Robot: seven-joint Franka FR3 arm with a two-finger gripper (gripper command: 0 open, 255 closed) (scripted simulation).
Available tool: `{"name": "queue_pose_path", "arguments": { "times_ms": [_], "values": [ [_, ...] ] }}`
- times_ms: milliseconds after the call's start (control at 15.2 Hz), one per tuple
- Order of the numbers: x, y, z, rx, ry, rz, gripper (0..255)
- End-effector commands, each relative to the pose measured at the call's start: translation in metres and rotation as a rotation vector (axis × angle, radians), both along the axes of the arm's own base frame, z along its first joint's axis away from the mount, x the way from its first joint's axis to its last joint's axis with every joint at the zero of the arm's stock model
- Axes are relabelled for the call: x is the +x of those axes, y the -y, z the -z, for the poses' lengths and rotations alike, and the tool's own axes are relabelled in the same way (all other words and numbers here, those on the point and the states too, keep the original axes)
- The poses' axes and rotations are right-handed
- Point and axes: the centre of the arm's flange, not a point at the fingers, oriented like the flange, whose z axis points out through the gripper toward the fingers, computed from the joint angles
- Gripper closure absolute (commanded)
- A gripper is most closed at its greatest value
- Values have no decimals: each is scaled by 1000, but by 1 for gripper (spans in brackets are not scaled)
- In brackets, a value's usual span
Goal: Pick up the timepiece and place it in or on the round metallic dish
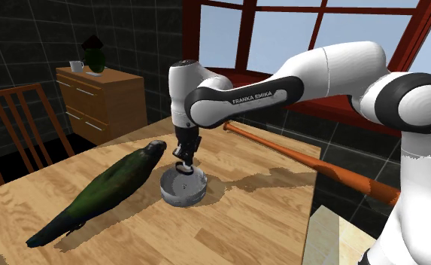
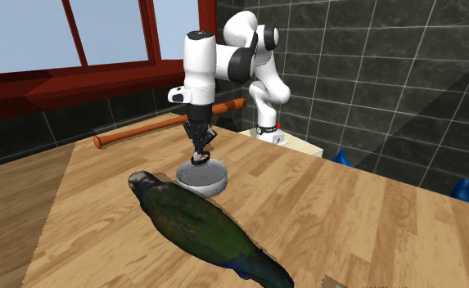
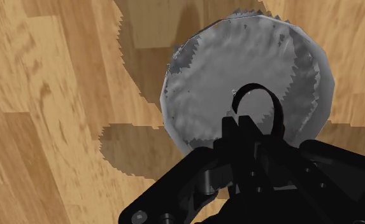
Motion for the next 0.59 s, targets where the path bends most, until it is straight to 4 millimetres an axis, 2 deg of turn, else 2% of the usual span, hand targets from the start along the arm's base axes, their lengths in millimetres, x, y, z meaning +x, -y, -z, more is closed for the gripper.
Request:
{"name": "queue_pose_path", "arguments": {
  "times_ms": [0,264,528],
  "values": [
    [0,1,10,0,0,0,255],
    [0,1,34,0,0,0,255],
    [0,1,34,0,0,0,255]
  ]
}}
